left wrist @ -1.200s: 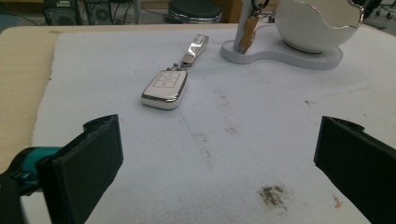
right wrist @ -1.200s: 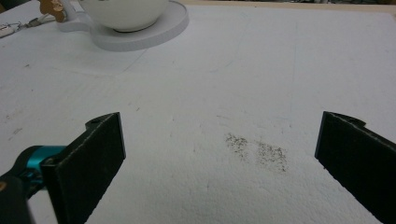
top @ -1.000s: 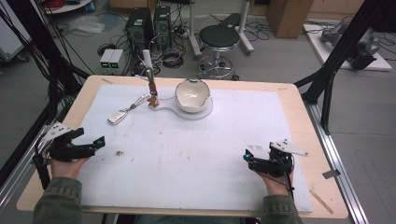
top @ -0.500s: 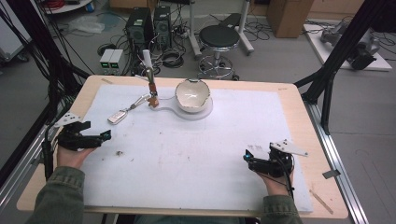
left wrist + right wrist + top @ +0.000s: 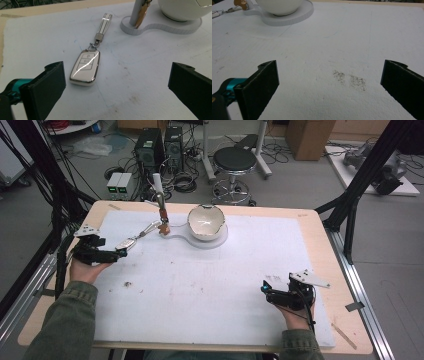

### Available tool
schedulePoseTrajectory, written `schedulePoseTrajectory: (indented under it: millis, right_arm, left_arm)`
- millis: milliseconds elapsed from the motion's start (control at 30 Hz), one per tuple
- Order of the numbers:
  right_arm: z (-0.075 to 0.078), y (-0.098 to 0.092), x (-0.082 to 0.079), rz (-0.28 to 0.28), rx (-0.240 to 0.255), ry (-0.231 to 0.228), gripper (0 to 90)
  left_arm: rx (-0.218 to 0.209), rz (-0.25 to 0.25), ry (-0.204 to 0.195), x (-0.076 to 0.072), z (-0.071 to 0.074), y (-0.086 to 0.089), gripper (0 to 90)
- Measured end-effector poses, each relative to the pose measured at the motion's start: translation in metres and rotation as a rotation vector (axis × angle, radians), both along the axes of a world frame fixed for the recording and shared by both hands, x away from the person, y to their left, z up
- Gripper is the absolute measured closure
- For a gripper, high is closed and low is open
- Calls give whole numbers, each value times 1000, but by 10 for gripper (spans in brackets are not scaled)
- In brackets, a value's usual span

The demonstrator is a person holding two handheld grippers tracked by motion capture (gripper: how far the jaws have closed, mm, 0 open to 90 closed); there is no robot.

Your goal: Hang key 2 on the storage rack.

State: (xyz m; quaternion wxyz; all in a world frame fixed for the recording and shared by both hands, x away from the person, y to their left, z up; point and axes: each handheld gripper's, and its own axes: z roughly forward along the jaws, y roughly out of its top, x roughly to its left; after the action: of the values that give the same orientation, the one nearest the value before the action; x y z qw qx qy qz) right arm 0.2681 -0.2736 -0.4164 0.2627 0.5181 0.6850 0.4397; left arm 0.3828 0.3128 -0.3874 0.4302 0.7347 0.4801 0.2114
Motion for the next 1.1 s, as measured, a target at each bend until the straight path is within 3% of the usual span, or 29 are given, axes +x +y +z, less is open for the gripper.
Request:
schedulePoseTrajectory:
  millis: [367, 600, 1100]
  right_arm:
    - [5, -1, -5, -19, 7, -62, 6]
    - [7, -1, -8, -22, 9, -97, 6]
    - [10, -4, -14, -34, 25, -130, 5]
  left_arm:
    - [83, -57, 16, 32, 14, -12, 18]
    - [131, -93, 50, 58, 16, -23, 18]
    - [194, -135, 123, 120, -2, -43, 18]
